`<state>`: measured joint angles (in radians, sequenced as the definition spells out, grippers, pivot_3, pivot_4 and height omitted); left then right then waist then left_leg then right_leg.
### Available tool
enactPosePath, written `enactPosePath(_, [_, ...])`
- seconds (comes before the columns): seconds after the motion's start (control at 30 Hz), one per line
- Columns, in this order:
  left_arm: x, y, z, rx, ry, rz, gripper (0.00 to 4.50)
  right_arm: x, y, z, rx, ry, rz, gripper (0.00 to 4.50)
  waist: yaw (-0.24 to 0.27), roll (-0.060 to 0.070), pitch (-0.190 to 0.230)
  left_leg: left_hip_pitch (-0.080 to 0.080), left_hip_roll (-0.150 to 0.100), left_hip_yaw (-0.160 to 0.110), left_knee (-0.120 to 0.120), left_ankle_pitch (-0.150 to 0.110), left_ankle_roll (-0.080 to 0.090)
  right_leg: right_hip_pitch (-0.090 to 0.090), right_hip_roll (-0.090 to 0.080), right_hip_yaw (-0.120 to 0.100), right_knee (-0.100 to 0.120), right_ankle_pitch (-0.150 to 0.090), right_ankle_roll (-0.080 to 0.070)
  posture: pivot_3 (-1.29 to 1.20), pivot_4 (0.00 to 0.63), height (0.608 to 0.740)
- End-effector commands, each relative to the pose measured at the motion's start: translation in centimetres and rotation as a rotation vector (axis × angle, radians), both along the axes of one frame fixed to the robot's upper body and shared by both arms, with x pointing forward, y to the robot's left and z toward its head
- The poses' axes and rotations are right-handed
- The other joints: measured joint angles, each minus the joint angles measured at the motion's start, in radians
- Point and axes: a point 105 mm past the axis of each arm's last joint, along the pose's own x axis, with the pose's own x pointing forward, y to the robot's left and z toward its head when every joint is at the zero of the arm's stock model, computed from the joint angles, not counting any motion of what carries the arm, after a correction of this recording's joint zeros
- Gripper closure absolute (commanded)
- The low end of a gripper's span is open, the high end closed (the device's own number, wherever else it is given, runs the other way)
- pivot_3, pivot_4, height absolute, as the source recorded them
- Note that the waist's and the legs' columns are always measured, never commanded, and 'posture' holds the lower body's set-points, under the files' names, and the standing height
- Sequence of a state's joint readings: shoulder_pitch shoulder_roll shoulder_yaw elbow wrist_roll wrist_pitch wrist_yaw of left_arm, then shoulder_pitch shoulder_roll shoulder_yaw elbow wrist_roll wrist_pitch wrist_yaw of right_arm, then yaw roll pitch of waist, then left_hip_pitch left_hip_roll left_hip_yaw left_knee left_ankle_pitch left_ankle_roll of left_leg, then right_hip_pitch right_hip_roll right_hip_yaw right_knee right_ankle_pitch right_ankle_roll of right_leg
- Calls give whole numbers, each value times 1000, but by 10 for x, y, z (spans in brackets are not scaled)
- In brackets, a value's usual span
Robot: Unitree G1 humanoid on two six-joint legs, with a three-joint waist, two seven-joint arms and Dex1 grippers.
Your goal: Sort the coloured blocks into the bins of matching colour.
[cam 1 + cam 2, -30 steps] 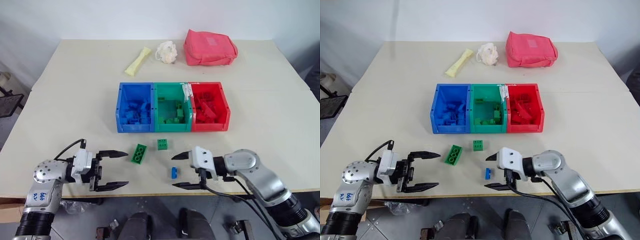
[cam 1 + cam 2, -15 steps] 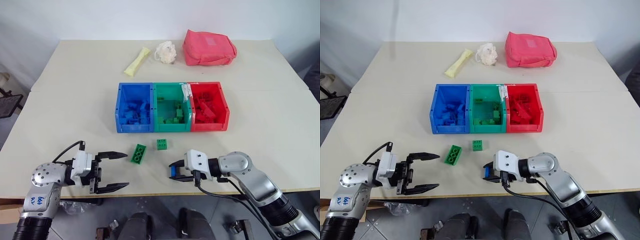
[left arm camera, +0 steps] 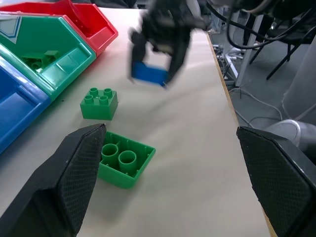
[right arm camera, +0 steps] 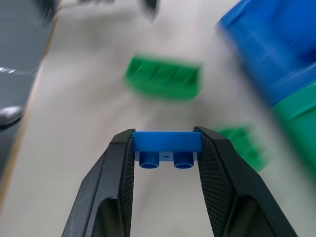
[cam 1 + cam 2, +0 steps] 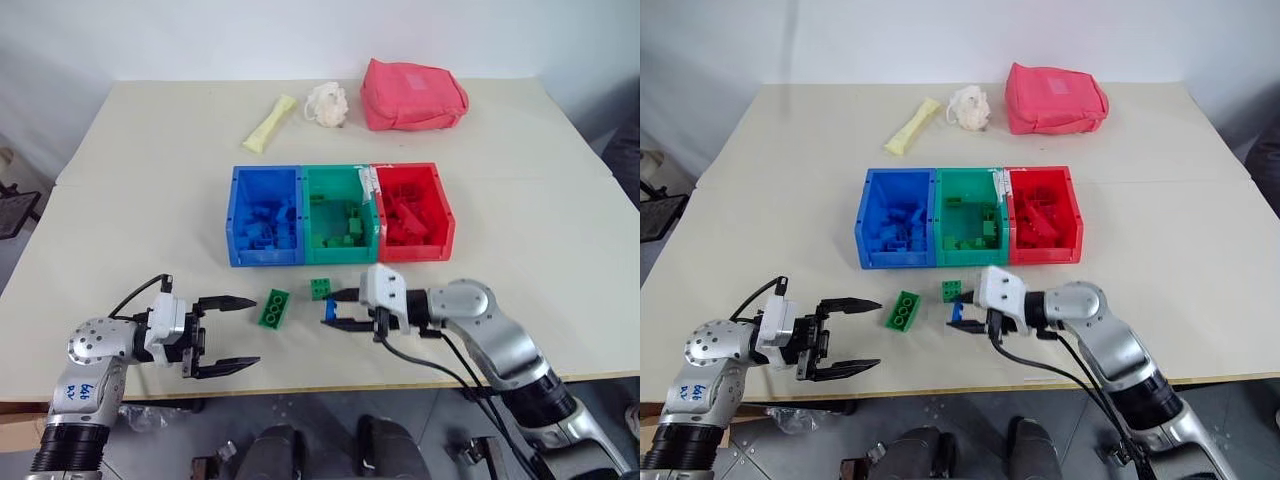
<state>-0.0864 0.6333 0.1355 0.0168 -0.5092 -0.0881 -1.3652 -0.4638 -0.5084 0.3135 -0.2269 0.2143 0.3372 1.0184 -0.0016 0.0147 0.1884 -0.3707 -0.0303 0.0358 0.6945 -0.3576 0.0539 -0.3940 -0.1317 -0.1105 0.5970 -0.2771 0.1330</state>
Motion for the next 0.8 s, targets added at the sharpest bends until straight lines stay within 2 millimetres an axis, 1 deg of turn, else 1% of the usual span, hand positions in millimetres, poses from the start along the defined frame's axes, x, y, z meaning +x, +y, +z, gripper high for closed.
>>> enactPosePath(0.03, [1,-2,4,-9,-29,-12,0,11,9,20,55,-40,-3,3072,-2,0,0,0,0,0,0,0,0,0,0,0,0,0,0,0,150,740])
enactPosePath(0.13, [2,-1,5,-10,-31,-11,0,23,17,32,79,-75,-10,3072,-3,0,0,0,0,0,0,0,0,0,0,-1,1,0,0,0,150,740])
enactPosePath(0.27, [3,0,6,-9,-37,-6,0,46,31,51,141,-121,-44,3072,-6,0,0,0,-1,1,-1,0,0,-1,1,-3,2,0,0,0,150,740])
enactPosePath(0.33, [4,0,6,-8,-39,-3,0,55,37,56,165,-137,-57,3072,-7,0,0,0,-1,1,0,0,0,-2,0,-3,5,0,-1,0,150,740])
enactPosePath(0.47, [5,1,6,-8,-40,2,0,65,46,63,202,-150,-70,3072,-7,0,0,0,-1,0,-1,0,0,-3,0,-3,7,0,-1,0,150,740])
enactPosePath(0.5, [4,1,6,-8,-41,3,0,70,50,69,230,-159,-86,3072,-8,0,0,0,-1,0,-1,0,0,-3,0,-3,7,0,-1,0,150,740])
enactPosePath(0.57, [5,1,6,-9,-44,7,0,78,59,81,300,-166,-120,2339,-17,0,0,0,-2,0,-1,0,0,-3,0,-3,8,0,-1,0,150,740])
enactPosePath(0.6, [5,1,6,-9,-45,8,0,80,62,84,323,-164,-128,2077,-21,0,0,0,-2,0,-1,0,0,-4,0,-3,8,-1,-1,0,150,740])
enactPosePath(0.7, [6,2,6,-8,-45,12,0,83,65,85,344,-171,-139,1129,-30,0,0,1,-1,-1,-1,0,0,-5,0,-3,11,-1,-2,0,150,740])
enactPosePath(0.8, [7,2,7,-8,-48,16,0,81,67,87,363,-177,-136,41,-30,0,0,1,-2,-1,-2,0,0,-5,0,-4,12,-1,-2,0,150,740])
